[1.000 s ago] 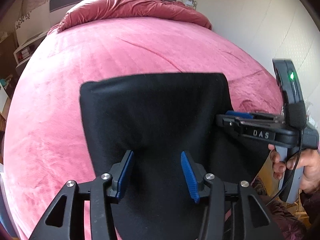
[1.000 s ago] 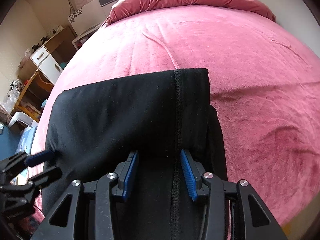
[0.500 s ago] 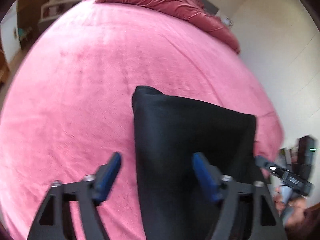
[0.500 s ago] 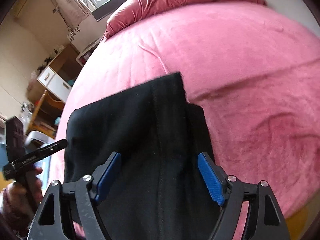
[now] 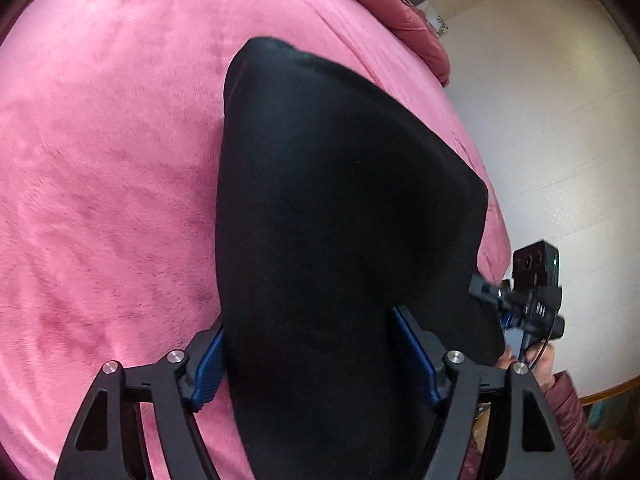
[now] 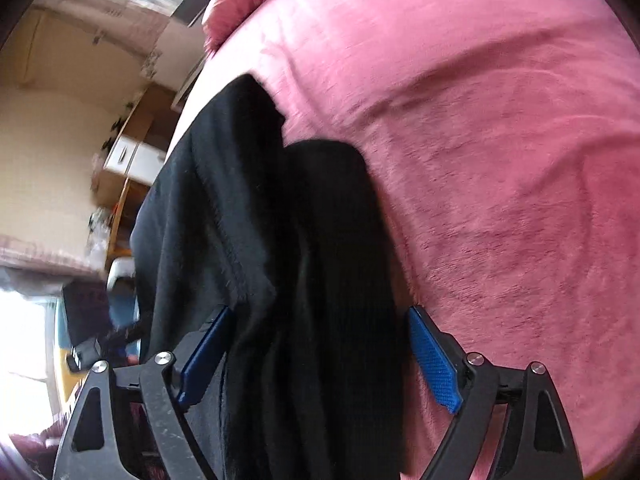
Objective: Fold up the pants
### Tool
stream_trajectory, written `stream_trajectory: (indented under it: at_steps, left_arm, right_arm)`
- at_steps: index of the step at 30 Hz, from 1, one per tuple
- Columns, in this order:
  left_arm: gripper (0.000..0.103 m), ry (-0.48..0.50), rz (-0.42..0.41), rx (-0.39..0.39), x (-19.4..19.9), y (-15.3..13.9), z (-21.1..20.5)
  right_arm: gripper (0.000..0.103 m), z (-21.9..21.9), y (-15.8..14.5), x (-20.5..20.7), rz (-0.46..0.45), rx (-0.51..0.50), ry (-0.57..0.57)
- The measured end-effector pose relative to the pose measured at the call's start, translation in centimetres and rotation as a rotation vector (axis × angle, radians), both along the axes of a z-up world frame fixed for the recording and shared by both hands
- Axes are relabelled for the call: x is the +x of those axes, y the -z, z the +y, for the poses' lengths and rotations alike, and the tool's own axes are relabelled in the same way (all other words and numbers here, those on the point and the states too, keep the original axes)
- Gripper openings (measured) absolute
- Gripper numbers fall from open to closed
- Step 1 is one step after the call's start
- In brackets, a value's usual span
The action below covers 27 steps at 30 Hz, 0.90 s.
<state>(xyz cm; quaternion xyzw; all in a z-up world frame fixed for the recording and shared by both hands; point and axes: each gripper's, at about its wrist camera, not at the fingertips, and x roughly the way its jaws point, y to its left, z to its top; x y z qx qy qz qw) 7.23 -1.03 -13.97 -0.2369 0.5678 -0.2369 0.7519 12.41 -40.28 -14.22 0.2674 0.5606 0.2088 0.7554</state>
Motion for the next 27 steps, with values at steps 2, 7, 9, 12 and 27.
stream_trajectory:
  at_steps: [2,7,9,12,27]
  left_arm:
    - [0.071,0.015,-0.005,0.001,0.4,0.0,-0.3]
    - [0.04,0.042,-0.059,-0.027,0.5,-1.2,-0.6]
    - [0.038,0.047,-0.084,-0.061,0.4,-2.5,-0.1]
    - [0.038,0.055,-0.148,-0.073,0.4,-4.7,0.6]
    - [0.039,-0.063,-0.38,0.261,8.5,-11.8,7.5]
  right_arm:
    - [0.086,1.0,0.4,-0.2,0.001,0.009,-0.038]
    - [0.057,2.5,-0.3,-0.7,-0.031,-0.01,-0.046]
    - [0.049,3.3,-1.6,-1.1,-0.059,-0.042,-0.064]
    - [0.046,4.7,-4.4,-0.7,-0.114,-0.053,-0.091]
    - [0.046,15.3,-8.0,12.3,-0.249,0.049,-0.188]
